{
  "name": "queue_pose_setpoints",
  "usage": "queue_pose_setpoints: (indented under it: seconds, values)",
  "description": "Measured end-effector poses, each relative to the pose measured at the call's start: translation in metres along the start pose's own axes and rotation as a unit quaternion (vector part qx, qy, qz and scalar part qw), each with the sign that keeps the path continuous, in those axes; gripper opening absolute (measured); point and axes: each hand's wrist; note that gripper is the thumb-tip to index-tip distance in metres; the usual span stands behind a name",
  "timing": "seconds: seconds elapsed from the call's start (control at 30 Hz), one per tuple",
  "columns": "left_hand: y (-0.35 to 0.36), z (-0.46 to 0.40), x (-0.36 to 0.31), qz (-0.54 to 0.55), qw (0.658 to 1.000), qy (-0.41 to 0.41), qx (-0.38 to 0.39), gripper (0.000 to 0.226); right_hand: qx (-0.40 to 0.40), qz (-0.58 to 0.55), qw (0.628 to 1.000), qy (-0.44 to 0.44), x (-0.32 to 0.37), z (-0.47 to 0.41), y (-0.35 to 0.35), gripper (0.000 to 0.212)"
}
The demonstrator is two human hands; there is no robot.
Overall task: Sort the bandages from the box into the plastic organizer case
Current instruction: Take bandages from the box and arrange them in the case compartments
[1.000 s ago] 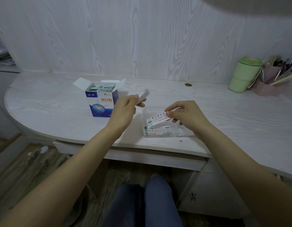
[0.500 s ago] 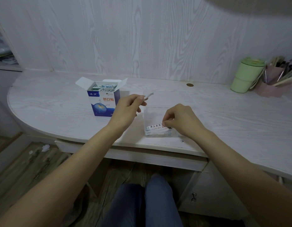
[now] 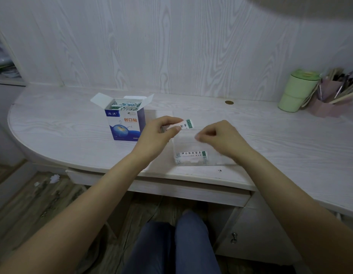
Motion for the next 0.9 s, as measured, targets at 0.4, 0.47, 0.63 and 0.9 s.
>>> queue_pose_setpoints:
  seconds: [0.4,0.47,0.63,0.9]
  values:
    - [0.004,0.003,0.000,-0.016,0.998,-0.022,0.051,0.019,-0.034,-0.148,0.988,0.026,-0.005,0.005,-0.011,0.009]
    - [0.001,0.003,0.001,-0.088,0.995,-0.013,0.046,0.015,-0.034,-0.120,0.992,0.035,-0.008,0.006,-0.010,0.008]
    - [0.002,0.004,0.006,-0.273,0.959,0.012,0.069,0.013,-0.012,0.000,1.000,0.023,-0.009,0.005,-0.004,0.002]
    - [0.009,-0.002,0.002,-0.425,0.899,0.012,0.100,0.012,0.027,0.139,0.990,-0.004,-0.007,0.003,0.006,0.007]
Point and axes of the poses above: each hand's wrist, its own z-axis away from the middle knuckle, its own y-axis out of the palm, x = y × z, and after that the axes turned 9 degrees about z, right-handed
